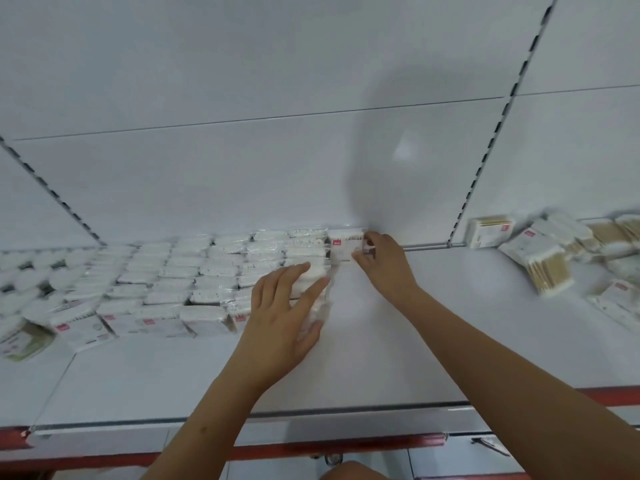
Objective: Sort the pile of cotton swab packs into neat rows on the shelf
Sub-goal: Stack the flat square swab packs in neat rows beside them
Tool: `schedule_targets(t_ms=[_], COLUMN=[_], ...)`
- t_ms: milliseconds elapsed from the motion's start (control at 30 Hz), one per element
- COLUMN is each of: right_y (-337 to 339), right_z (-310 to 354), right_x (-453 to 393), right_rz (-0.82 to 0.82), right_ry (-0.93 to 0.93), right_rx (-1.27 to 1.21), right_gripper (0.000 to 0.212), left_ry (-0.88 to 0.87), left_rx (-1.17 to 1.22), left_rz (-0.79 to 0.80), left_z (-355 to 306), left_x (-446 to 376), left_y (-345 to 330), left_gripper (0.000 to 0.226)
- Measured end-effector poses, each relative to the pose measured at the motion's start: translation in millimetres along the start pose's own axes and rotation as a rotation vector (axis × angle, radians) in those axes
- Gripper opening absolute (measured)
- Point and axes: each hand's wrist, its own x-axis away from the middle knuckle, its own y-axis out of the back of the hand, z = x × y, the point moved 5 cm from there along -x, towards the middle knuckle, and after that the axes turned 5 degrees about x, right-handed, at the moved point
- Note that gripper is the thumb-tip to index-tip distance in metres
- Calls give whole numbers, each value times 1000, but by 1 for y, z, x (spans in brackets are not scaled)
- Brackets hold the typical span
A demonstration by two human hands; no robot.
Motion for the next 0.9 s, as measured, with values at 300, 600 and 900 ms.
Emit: schedule_targets(t_ms=[300, 600, 900], right_y=[124, 191, 199], right_z=[-93, -209, -171], right_x=[63, 96, 109], right_rz=[-400, -256, -174], right_ry=[-93, -313, -189], right_rx=[358, 225, -527], right_gripper=[51, 62, 24], left_ry=[-26, 80, 438], left_rx=[389, 660, 1183], left_rz=[163, 281, 377], left_z=[-105, -173, -217], left_x=[-61, -112, -156], left_y=[-102, -167, -194], left_gripper=[45, 44, 60])
